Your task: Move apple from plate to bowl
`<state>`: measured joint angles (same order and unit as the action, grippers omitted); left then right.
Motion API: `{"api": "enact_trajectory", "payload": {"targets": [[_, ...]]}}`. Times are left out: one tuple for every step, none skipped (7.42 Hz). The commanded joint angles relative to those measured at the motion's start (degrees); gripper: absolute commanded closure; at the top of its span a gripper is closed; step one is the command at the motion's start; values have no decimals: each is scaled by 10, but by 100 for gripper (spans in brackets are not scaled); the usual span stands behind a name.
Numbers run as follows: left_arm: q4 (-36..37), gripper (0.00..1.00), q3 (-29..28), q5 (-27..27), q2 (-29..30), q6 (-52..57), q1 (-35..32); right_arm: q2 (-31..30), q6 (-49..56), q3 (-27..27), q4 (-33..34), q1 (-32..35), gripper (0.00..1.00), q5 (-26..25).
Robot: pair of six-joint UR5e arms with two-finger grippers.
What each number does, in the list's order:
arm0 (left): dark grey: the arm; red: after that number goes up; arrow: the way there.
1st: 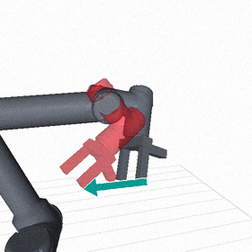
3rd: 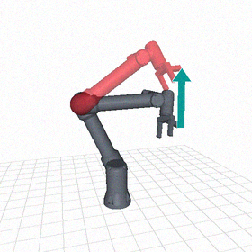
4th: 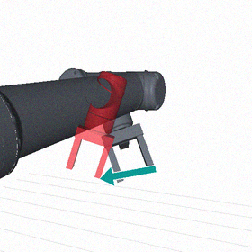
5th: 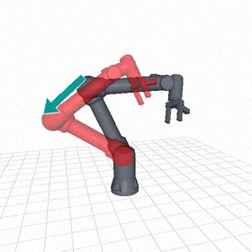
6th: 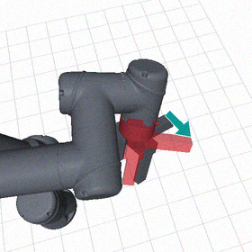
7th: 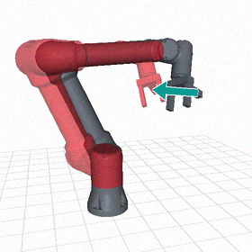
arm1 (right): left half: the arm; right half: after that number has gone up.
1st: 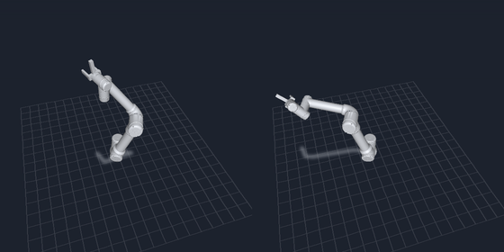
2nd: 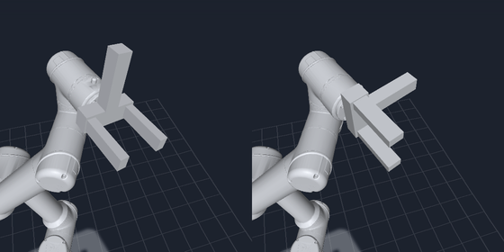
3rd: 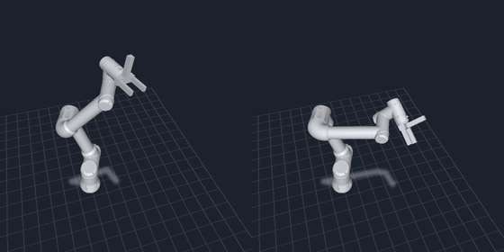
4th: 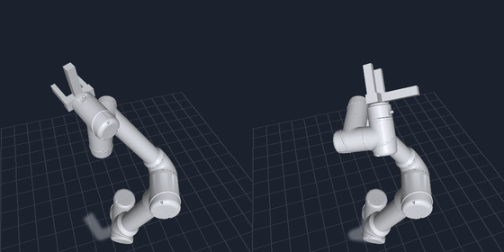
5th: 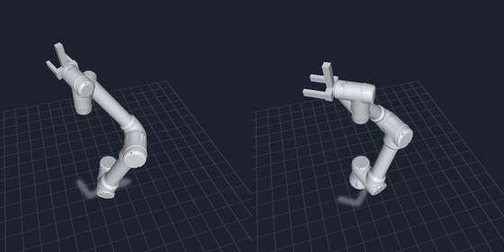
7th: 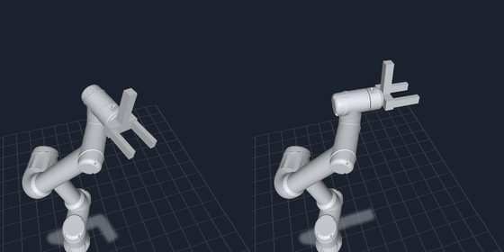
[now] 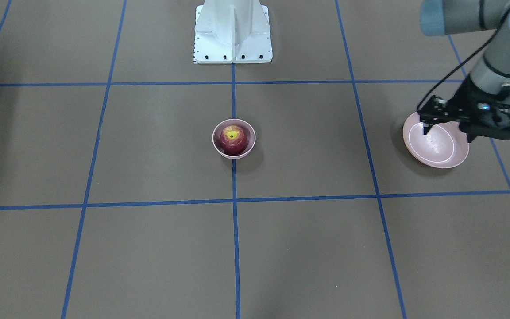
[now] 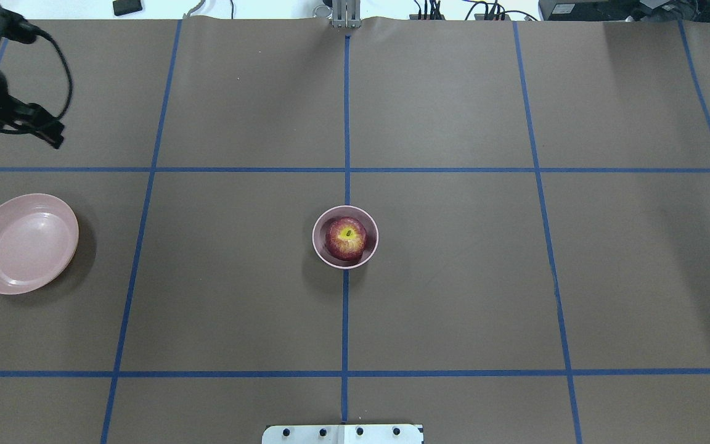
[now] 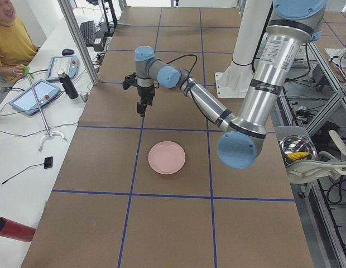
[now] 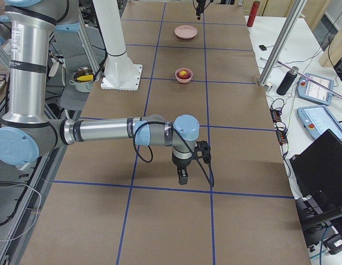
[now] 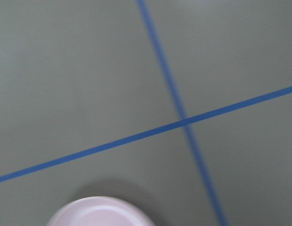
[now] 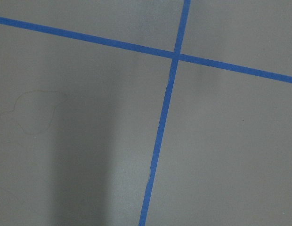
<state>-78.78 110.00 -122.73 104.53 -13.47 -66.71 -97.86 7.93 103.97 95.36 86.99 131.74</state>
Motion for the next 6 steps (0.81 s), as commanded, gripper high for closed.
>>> {"api": "enact_trajectory", "payload": {"targets": [[-8, 2, -57, -41, -76, 191, -137, 0, 0, 0, 0, 0, 0, 0], [-12, 2, -82, -49, -109, 251, -177, 0, 0, 0, 0, 0, 0, 0], [-34, 2, -81, -51, -137, 260, -191, 0, -2, 1, 0, 0, 0, 0], [-44, 2, -82, -48, -174, 262, -202, 0, -2, 0, 0, 0, 0, 0], [-49, 2, -87, -51, -188, 260, -226, 0, -2, 1, 0, 0, 0, 0], [-48, 2, -91, -52, -182, 256, -234, 1, -2, 1, 0, 0, 0, 0]]}}
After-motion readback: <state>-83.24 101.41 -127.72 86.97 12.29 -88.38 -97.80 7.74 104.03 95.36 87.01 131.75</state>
